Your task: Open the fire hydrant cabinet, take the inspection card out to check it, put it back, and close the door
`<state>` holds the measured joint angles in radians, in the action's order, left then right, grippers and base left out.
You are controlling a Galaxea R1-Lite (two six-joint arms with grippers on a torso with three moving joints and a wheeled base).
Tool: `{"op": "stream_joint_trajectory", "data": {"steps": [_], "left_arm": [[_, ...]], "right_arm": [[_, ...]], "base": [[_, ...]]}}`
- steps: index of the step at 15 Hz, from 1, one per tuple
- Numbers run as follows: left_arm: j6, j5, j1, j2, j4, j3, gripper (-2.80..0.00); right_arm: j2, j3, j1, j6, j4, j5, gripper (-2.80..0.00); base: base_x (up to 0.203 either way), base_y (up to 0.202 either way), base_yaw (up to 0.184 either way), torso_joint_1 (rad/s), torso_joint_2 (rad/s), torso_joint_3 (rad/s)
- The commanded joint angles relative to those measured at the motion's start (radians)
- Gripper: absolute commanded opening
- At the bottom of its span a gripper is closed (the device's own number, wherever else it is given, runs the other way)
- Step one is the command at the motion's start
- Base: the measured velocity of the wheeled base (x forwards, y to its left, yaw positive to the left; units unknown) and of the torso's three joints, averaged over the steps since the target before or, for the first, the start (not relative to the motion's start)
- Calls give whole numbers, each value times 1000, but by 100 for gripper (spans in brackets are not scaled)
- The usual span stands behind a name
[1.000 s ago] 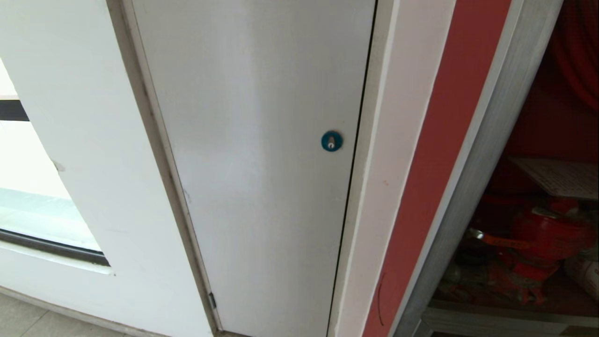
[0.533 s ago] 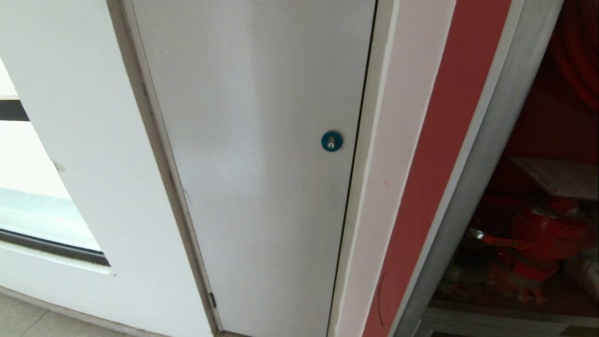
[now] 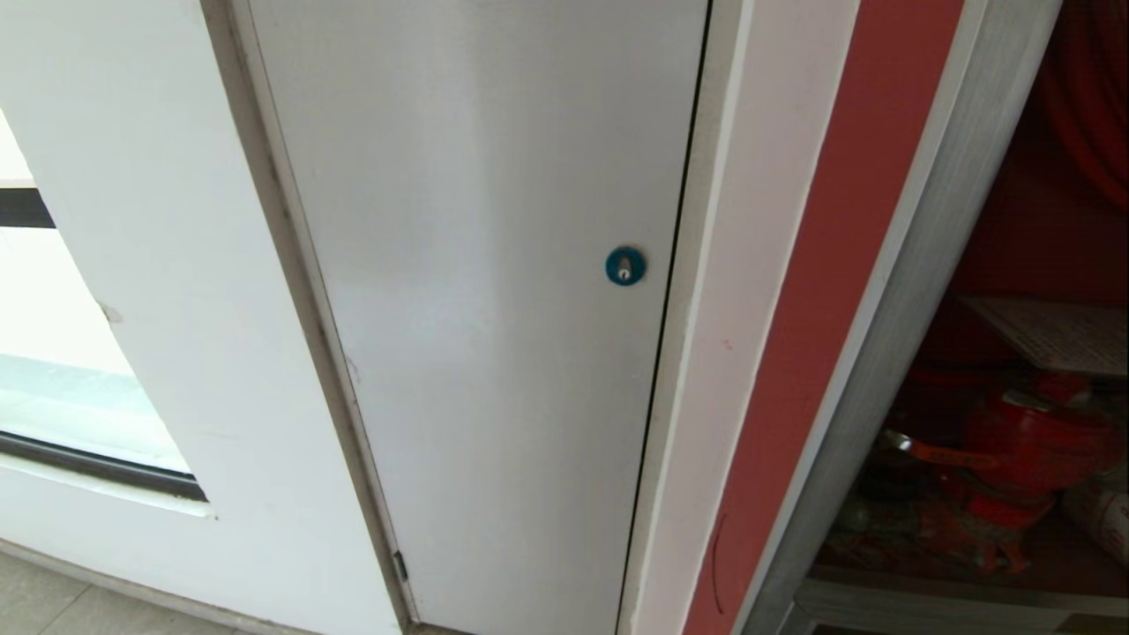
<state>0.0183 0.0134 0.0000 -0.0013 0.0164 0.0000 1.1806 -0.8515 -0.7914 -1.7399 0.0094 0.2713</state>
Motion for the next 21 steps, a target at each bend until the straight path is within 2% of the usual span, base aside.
{"op": "stream_joint_trajectory", "data": {"steps": [1,4,11,12,21], "left_arm": [[0,0,0,1,0,6,-280],[0,0,0,1,0,8,-280],[0,0,0,1,0,6,-280],[0,0,0,1,0,6,-280],[0,0,0,1,0,6,-280]], "right_arm": [[50,0,29,-5,-38,2,0],[82,-5,86,34,-67,-4,0],[150,-11,89,31,-168,-35,0],[151,-11,90,31,-169,-35,-280],[114,1,106,31,-167,-54,-280]], "base": [[0,0,0,0,0,0],[0,0,0,0,0,0],[0,0,0,0,0,0],[0,0,0,0,0,0],[0,0,0,0,0,0]]}}
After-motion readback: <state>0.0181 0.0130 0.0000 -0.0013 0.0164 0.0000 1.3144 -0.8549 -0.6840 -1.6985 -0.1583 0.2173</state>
